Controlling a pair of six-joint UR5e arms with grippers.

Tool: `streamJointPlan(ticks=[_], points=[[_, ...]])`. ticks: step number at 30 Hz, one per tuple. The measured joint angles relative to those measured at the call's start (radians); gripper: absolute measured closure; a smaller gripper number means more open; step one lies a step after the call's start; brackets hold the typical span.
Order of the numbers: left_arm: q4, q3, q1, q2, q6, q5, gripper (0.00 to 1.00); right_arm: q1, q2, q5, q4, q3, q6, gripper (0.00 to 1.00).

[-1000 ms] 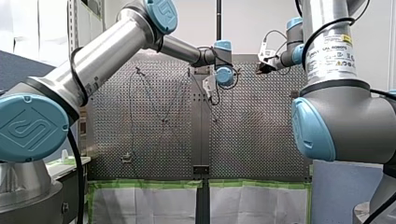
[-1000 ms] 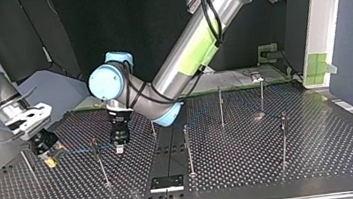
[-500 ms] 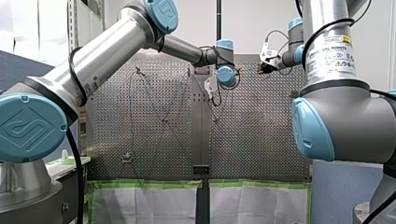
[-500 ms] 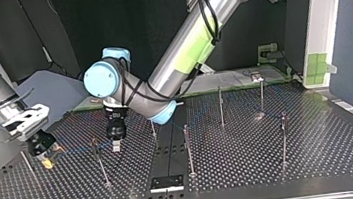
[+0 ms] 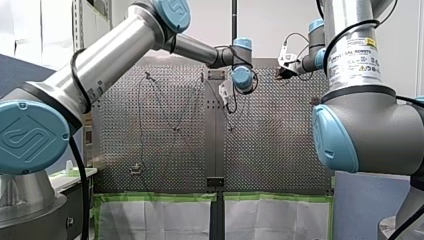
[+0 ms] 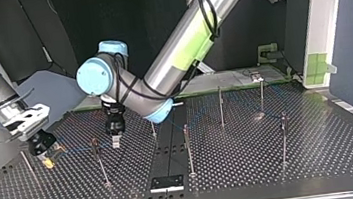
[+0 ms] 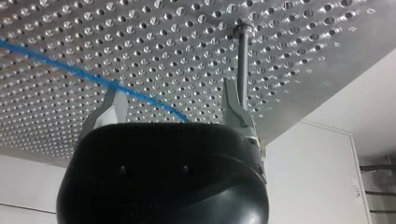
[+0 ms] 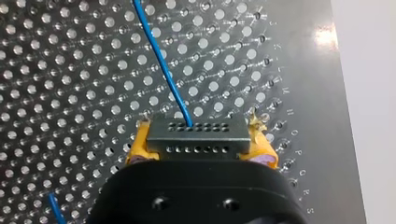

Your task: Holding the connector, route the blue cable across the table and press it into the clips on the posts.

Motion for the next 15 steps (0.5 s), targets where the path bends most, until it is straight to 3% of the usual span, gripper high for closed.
streamJointPlan(ticks=[10,15], points=[[-0.091,-0.039,-0.051,0.051,-0.004,0.003,0.00,0.000,0.001,0.000,0.004,0.000,0.001,1.00],[-0.071,-0.089,-0.081,0.101,0.003,0.002,0.00,0.001,0.001,0.000,0.005,0.000,0.002,1.00]])
